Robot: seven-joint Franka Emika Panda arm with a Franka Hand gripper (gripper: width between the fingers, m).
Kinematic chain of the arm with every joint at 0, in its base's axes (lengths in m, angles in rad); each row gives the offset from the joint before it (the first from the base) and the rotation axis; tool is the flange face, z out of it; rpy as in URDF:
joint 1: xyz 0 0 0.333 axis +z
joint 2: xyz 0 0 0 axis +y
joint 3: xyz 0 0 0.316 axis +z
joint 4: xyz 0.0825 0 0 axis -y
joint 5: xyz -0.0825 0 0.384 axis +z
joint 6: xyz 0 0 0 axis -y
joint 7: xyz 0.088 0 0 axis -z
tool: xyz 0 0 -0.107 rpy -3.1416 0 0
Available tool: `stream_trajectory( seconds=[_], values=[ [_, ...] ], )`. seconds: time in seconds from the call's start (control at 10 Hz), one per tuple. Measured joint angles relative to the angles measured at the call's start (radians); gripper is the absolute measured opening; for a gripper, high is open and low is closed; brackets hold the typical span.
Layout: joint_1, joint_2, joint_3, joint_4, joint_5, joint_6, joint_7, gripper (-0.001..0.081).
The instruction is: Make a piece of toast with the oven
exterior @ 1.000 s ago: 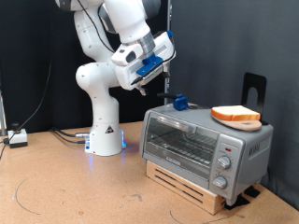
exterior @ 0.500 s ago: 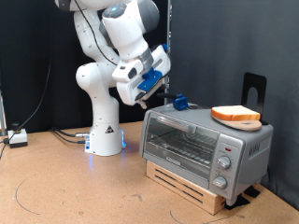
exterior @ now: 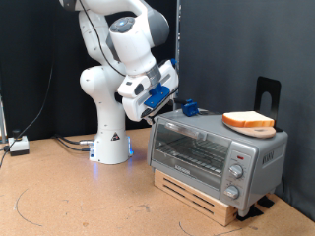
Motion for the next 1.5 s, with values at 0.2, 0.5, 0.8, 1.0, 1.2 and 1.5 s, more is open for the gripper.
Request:
stream_trajectory(
  seconds=[0.2,0.5,0.8,1.0,1.2,1.5],
  values=[
    [0.006,0.023,0.002,-0.033,0.002,0.044,0.0,0.0809],
    [0.046,0.087,0.015,-0.062,0.044,0.165,0.0,0.0809],
    [0.064,0.135,0.017,-0.061,0.058,0.209,-0.001,0.0809],
    [0.054,0.15,0.004,-0.056,0.054,0.224,0.0,0.0809],
    [0.039,0.171,-0.016,-0.048,0.045,0.233,-0.004,0.0809],
    [0.031,0.208,-0.043,-0.03,0.043,0.238,-0.039,0.0809]
  ],
)
